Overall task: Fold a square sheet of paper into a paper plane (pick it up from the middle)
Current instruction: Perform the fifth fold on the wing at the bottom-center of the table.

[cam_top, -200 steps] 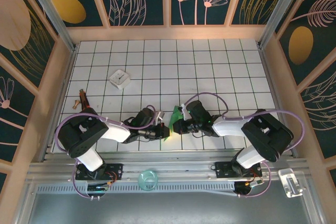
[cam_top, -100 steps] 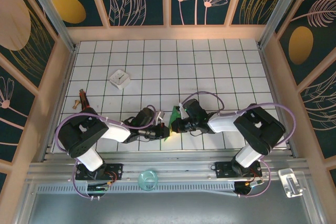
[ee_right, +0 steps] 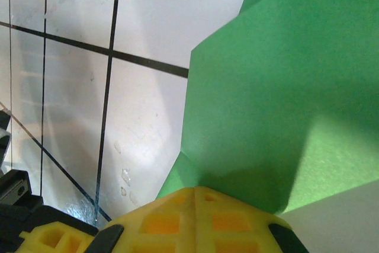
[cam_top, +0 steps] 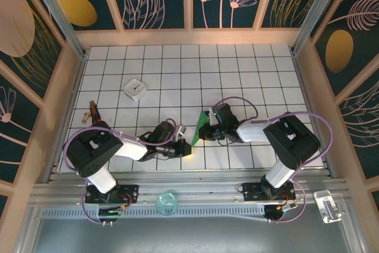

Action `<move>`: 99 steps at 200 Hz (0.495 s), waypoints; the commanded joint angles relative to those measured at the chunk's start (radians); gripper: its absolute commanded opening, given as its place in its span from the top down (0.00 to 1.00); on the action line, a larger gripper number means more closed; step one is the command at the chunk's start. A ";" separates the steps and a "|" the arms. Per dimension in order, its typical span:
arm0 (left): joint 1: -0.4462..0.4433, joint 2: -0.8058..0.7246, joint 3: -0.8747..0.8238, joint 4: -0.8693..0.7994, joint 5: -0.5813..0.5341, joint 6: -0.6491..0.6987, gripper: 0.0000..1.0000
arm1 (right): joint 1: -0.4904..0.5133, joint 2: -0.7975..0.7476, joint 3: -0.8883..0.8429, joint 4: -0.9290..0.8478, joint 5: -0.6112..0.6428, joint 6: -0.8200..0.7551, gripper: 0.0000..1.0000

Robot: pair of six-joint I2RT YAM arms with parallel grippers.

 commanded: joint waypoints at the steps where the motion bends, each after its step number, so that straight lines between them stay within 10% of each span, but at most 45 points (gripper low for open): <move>1: -0.018 0.055 -0.028 -0.163 -0.005 0.030 1.00 | -0.008 0.037 -0.002 -0.068 0.043 -0.027 0.99; 45: -0.016 -0.163 0.032 -0.087 -0.017 0.002 0.87 | 0.034 0.026 -0.045 -0.020 0.010 0.019 0.99; 99: 0.015 -0.077 0.121 -0.156 -0.120 0.019 0.96 | 0.064 0.007 -0.078 0.029 0.010 0.067 1.00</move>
